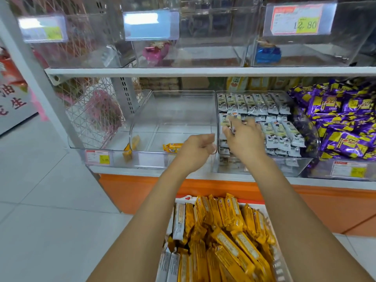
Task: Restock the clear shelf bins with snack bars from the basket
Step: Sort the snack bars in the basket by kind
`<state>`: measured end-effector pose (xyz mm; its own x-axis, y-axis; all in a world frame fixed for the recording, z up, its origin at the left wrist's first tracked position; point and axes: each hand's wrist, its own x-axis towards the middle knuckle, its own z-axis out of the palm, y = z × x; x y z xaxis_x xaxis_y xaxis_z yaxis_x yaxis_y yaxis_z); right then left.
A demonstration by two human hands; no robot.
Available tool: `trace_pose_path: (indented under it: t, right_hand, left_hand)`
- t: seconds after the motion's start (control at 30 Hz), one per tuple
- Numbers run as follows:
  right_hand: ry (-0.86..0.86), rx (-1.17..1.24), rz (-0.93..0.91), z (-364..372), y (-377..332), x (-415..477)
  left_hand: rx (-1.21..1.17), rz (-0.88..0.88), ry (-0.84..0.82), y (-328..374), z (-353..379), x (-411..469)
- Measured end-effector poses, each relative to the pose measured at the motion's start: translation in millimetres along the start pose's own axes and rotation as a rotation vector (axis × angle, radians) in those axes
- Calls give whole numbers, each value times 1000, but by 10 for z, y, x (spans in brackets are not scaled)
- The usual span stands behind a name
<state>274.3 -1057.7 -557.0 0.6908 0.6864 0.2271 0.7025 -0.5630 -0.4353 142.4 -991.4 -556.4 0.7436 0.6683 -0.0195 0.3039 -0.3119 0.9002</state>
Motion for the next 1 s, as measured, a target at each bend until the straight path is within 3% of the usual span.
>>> trace_pose_path:
  t: [0.1,0.17,0.27,0.37,0.5,0.6,0.73,0.8,0.9,1.0]
  right_hand:
    - [142,108,-73,-119,-112,-195]
    - [109,188,-159,-118,-214,-420]
    - [-120,190,-250,49,-368,-840]
    - [-423,100,-254,392,-476,-1299]
    - [-835,-67,-119,1023,-571,-1841]
    - [-1000,-207,-2,1439,-607,-2172]
    - [-845,-88,169,1785,-580,-2440]
    - [-796,-158,194,1795,-639,-2490]
    - [-791,-160,129,1776,-732,-2526]
    - [-820,-46,181,1739,-756,-2519]
  left_hand:
    - [2,-2,104,-85,-258,-343]
    - [52,-68,160,-206,-416,-644]
    - [220,-232,176,-506,-570,-1089]
    - [405,-432,53,-1048,-608,-1412]
    - [527,-765,-49,-1736,-510,-1748]
    - [485,-843,-137,-2049,-347,-1883]
    - [447,-770,-106,-2223,-234,-1967]
    - [417,-741,-81,-2240,-239,-1998]
    - [414,-726,-90,-2290,-279,-2015]
    - [382,-726,-86,-2275,-313,-2034]
